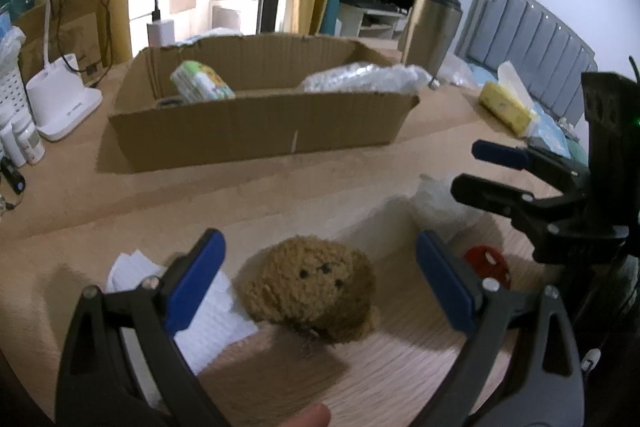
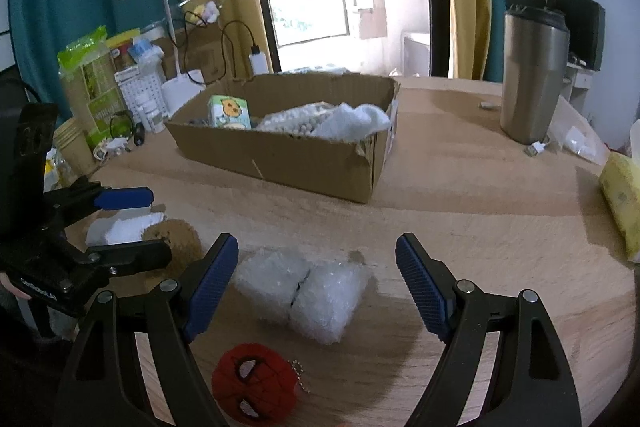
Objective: Organize soft objects
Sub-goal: 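Move the left gripper to the brown plush bear while the right gripper approaches the bubble-wrap packets, then close the left gripper on the plush bear while the right gripper closes on the bubble-wrap packets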
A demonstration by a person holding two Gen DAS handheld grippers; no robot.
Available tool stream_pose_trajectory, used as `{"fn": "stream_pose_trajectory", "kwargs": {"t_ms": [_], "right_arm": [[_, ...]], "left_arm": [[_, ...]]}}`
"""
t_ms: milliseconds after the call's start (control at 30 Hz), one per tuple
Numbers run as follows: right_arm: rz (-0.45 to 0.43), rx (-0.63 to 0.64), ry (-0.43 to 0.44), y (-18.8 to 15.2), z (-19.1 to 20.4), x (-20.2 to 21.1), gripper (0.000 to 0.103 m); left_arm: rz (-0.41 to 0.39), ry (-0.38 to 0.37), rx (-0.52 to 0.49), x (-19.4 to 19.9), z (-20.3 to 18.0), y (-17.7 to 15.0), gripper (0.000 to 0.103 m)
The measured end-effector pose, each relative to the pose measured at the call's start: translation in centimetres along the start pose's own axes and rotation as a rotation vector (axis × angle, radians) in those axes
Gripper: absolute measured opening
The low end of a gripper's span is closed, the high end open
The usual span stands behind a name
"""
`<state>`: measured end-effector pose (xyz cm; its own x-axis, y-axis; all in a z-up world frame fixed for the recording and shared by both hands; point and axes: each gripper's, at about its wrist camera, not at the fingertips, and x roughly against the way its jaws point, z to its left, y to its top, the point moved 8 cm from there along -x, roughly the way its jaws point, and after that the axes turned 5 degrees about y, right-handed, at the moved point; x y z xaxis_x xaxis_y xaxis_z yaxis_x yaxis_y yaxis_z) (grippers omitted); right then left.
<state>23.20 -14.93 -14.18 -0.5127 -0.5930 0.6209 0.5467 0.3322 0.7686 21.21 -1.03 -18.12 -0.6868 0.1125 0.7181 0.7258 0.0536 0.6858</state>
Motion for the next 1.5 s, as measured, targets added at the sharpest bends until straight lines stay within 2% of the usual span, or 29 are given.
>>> {"fn": "stream_pose_trajectory", "kwargs": {"t_ms": [567, 833, 1033, 1133, 1267, 1400, 1500], "right_arm": [[0.075, 0.02, 0.016, -1.4, 1.0, -1.8, 0.084], [0.097, 0.043, 0.009, -1.7, 1.4, -2.4, 0.084], [0.102, 0.046, 0.01, -1.8, 1.5, -2.5, 0.084], [0.104, 0.05, 0.009, -1.9, 1.6, -2.5, 0.084], [0.108, 0.056, 0.008, -1.9, 1.7, -2.6, 0.083], [0.105, 0.053, 0.015, -2.0, 1.7, -2.5, 0.078], [0.107, 0.053, 0.022, -2.0, 1.7, -2.6, 0.075]], "left_arm": [[0.082, 0.05, -0.074, -2.0, -0.7, -1.7, 0.097], [0.119, 0.063, -0.069, -2.9, -0.5, -1.9, 0.097], [0.14, 0.087, -0.124, -3.3, -1.3, -1.9, 0.097], [0.161, 0.1, -0.145, -3.7, -1.7, -1.9, 0.103], [0.163, 0.095, -0.147, -3.6, -1.8, -1.8, 0.102], [0.158, 0.082, -0.159, -3.5, -2.1, -1.9, 0.1], [0.135, 0.072, -0.19, -2.8, -2.5, -2.0, 0.084]]}}
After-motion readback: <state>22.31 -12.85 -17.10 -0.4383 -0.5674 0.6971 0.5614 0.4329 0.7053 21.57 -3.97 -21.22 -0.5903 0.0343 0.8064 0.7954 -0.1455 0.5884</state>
